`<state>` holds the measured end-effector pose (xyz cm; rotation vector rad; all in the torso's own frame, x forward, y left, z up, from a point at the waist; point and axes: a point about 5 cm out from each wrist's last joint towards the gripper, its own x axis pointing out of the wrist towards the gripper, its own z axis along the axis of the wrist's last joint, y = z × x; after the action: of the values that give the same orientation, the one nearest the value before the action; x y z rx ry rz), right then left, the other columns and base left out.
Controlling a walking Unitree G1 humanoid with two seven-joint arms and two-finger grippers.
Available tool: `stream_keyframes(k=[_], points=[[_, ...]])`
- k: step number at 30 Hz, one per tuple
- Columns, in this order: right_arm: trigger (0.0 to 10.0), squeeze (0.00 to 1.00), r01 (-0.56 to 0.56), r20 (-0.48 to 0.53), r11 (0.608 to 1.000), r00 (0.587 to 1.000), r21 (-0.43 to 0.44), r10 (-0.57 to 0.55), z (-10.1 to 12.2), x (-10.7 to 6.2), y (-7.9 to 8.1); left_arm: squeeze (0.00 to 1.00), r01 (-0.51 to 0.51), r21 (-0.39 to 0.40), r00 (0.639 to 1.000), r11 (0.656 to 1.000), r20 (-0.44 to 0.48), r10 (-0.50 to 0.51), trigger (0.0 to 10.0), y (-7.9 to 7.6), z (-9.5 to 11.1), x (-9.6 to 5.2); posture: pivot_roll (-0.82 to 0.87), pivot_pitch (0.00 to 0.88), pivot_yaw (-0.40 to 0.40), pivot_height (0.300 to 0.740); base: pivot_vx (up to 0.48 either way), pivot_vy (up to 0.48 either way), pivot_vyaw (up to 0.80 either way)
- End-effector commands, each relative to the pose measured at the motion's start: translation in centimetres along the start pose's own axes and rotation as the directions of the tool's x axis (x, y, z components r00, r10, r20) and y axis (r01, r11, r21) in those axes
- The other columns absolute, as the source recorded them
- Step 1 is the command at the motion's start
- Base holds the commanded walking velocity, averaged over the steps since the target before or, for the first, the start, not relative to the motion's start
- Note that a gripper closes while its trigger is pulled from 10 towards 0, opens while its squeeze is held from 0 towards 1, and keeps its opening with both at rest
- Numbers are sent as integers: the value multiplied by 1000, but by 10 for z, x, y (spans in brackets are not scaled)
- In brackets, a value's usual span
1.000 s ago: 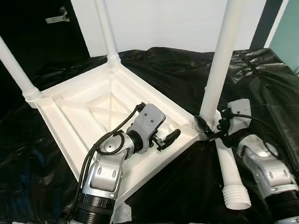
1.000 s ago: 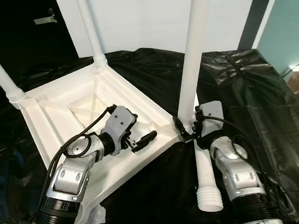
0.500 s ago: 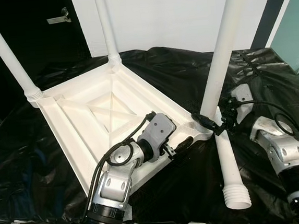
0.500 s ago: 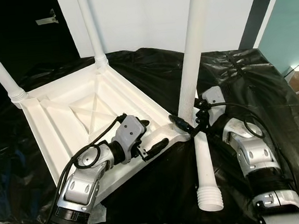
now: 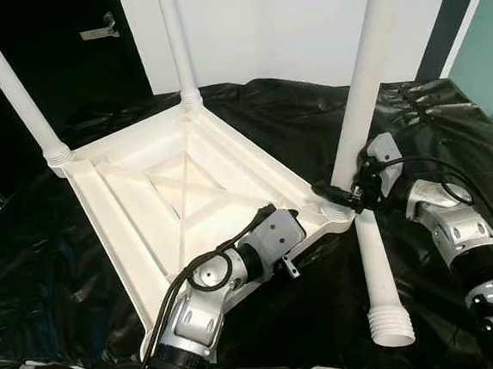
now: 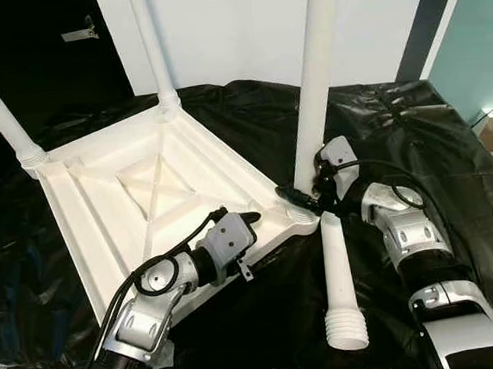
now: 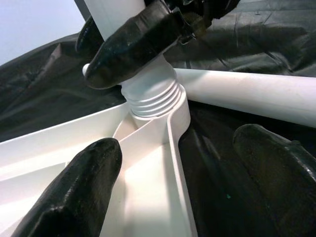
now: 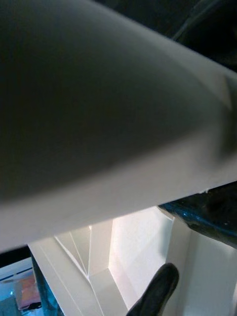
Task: Building children table
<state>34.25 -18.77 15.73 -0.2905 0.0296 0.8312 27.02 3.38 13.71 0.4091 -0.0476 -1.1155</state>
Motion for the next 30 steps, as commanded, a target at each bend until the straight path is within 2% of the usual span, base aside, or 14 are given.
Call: stream_keyframes(k=[1,10,11,12,13,15,16,18,22,26,27,28,29,30], points=[[0,0,-36,-38,999,999,-2,36,-8,0,4,0,-130,11,991,991,-6,130,10000,8,-2,-2,-32,0,13,740,0,0,0],[0,0,49,-58,998,997,43,-47,-20,-6,4,0,-182,6,983,983,11,182,10000,24,3,-5,-35,0,7,740,0,0,0],[4510,0,80,-63,996,995,46,-77,-21,-6,3,0,-188,-5,982,982,12,188,10000,26,3,-6,-35,0,7,740,0,0,0],[4510,0,80,-63,996,995,46,-77,-21,-6,3,0,-188,-5,982,982,12,188,10000,26,3,-6,-35,0,7,740,0,0,0],[10000,0,151,-70,987,987,54,-147,-23,-5,3,0,-198,-3,980,980,7,198,10000,29,2,-7,-32,0,1,740,0,0,0],[10000,0,203,-69,977,978,62,-199,-25,-5,4,0,-207,-2,978,978,4,207,10000,31,1,-8,-29,0,2,740,0,0,0],[10000,0,296,-76,952,954,74,-291,-27,-4,8,0,-219,-4,976,976,3,219,10000,33,1,-9,-27,0,1,740,0,0,0],[10000,0,325,-81,942,944,76,-320,-28,-3,9,0,-220,-5,975,975,5,220,10000,33,1,-10,-27,0,2,740,0,0,0],[10000,0,541,-152,831,839,133,-522,-38,-4,18,0,-224,-9,975,975,1,224,10000,33,1,-11,-26,0,6,740,0,0,0],[10000,0,558,-152,823,827,110,-541,-39,-3,22,0,-222,-9,975,975,-1,222,10000,33,0,-11,-26,0,6,740,0,0,0],[10000,0,604,-168,790,794,109,-584,-41,-2,29,0,-219,-9,976,976,-2,219,10000,34,0,-11,-28,0,12,740,0,0,0],[10000,0,604,-168,790,794,109,-584,-41,-2,29,0,-219,-9,976,976,-2,219,10000,34,0,-11,-28,0,12,740,0,0,0],[10000,0,643,-183,757,763,115,-620,-43,0,37,0,-215,-7,977,977,-3,215,10000,34,0,-11,-27,0,12,740,0,0,0],[10000,0,710,-199,695,702,118,-684,-43,2,45,0,-212,-4,977,977,-5,212,10000,35,0,-11,-29,0,17,740,0,0,0]])
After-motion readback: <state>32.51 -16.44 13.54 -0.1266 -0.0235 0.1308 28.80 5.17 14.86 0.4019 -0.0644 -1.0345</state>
